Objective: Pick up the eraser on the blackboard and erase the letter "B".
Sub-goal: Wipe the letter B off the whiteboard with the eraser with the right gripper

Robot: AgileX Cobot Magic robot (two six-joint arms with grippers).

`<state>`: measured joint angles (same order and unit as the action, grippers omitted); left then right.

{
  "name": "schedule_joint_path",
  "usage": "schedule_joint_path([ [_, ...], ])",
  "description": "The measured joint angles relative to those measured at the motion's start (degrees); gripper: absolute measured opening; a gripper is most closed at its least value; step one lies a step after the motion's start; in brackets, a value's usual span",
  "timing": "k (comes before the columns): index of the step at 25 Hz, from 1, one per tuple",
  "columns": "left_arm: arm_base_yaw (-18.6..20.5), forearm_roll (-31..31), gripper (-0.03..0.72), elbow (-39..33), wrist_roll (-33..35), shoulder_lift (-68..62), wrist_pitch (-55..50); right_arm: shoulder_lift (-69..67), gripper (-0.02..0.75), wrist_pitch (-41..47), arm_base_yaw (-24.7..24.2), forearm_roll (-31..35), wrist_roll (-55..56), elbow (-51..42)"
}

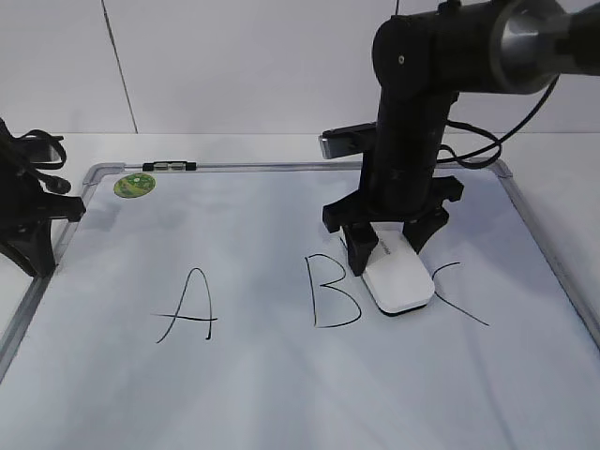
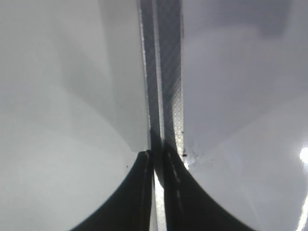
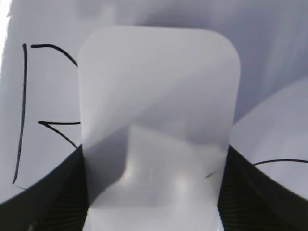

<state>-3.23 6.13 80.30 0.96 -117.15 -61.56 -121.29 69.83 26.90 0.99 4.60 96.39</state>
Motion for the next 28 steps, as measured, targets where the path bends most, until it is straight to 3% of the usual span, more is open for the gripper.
schedule_joint_path([
  [11,0.0,-0.1,0.02,0.0,0.0,0.0,0.0,-4.32,0.535,2.47,3.18,-1.79,0.23,4.0],
  [23,0.0,-0.31,0.02,0.04,0.0,0.0,-0.41,-6.13,0.534,1.86,11.91,1.18,0.23,6.84],
  [28,0.0,-0.77,0.02,0.04,0.0,0.0,-0.82,-6.25,0.534,1.86,12.72,0.86,0.23,6.95],
])
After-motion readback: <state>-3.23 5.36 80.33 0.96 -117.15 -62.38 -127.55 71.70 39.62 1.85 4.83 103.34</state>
